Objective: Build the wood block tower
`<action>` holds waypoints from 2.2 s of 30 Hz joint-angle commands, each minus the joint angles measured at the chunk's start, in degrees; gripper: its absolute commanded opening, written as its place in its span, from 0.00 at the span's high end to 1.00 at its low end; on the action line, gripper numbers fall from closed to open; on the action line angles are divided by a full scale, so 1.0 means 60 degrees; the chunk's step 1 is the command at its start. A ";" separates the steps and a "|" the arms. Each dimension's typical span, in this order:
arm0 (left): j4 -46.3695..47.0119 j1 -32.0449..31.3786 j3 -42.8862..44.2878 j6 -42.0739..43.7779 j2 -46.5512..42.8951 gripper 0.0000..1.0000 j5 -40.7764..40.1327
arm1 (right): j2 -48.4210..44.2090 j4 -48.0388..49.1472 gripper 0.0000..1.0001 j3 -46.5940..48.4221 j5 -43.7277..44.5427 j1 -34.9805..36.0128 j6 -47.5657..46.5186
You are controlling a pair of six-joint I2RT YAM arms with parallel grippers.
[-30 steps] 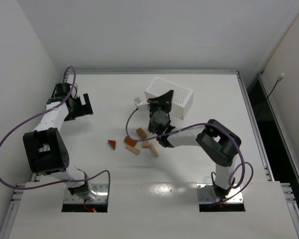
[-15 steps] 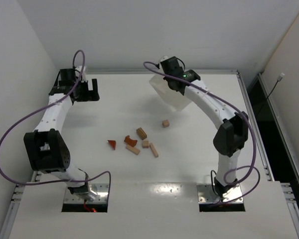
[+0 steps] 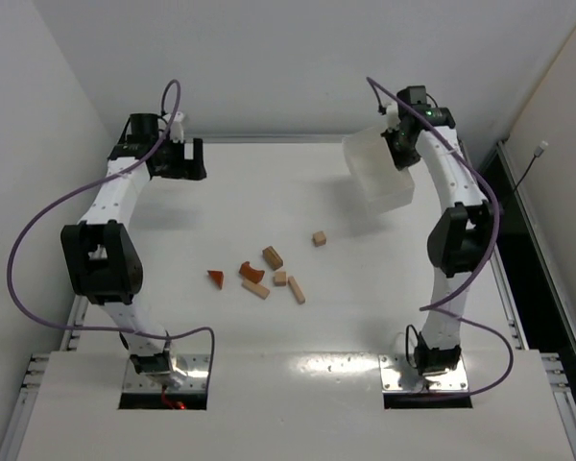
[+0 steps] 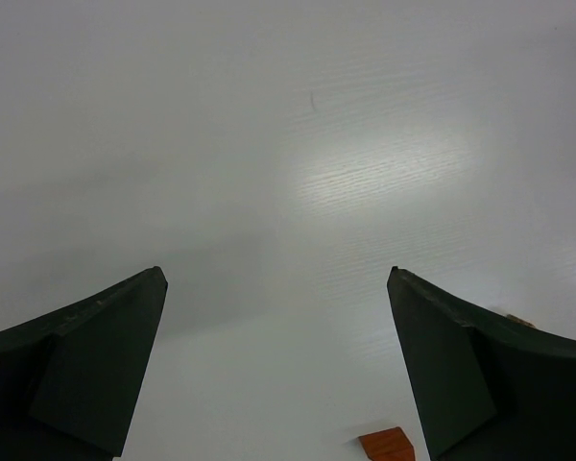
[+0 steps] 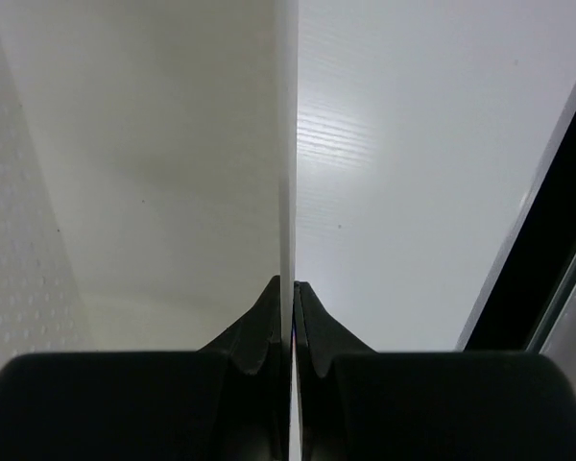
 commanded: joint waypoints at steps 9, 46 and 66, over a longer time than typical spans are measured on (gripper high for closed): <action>-0.0335 -0.0563 0.1728 -0.0100 0.1353 0.00 0.0119 | 0.1610 0.0013 1.00 0.1570 -0.1239 -0.2284 -0.0033; -0.0556 -0.0738 0.0281 0.0398 0.0917 0.00 0.0996 | -0.0769 0.0013 0.42 -0.1107 -0.2777 -0.3340 -0.0487; -0.1022 -0.5117 -0.2751 0.2653 -0.2659 0.00 0.0199 | -0.7309 0.1918 0.00 -0.8317 -0.2762 0.1536 -0.2081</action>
